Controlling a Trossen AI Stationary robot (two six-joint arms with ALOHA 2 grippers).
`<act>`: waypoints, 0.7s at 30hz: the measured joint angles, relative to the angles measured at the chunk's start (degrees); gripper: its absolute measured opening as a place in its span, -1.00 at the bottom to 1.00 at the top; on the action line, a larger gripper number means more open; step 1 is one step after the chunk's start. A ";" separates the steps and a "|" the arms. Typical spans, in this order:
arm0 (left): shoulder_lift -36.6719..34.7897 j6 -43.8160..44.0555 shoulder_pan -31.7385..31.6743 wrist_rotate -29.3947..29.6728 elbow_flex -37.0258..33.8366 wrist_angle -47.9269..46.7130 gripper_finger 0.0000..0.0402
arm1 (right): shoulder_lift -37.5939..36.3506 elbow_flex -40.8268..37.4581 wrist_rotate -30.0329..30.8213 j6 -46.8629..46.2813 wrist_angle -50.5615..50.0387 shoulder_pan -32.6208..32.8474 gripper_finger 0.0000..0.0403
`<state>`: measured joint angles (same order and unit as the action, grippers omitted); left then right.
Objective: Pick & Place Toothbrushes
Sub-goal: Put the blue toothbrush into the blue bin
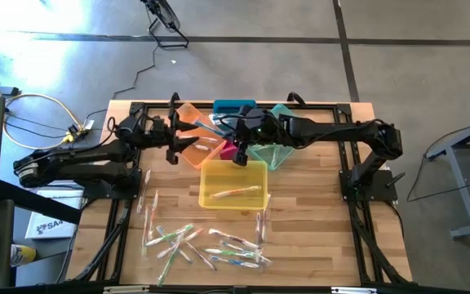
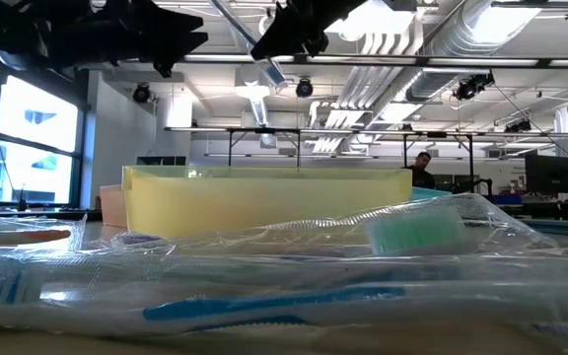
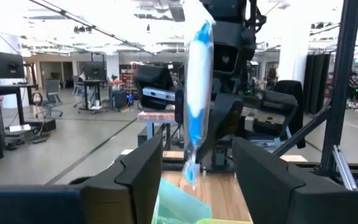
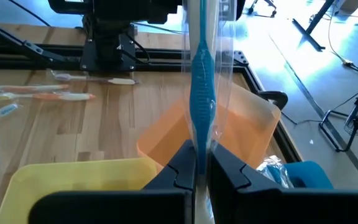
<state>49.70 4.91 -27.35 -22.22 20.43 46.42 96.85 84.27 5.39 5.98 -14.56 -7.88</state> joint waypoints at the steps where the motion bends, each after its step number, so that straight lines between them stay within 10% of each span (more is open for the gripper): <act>1: 0.56 0.10 0.00 -0.02 0.54 0.14 -0.06 | 0.01 0.00 0.00 0.00 -0.04 0.00 -0.95; 21: 10.19 -0.85 3.24 -3.99 9.84 0.16 -0.09 | 0.60 -0.02 0.13 0.00 -1.53 0.00 -0.95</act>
<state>59.90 4.06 -24.11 -26.21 30.27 46.58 97.45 84.25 5.52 5.98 -16.09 -7.88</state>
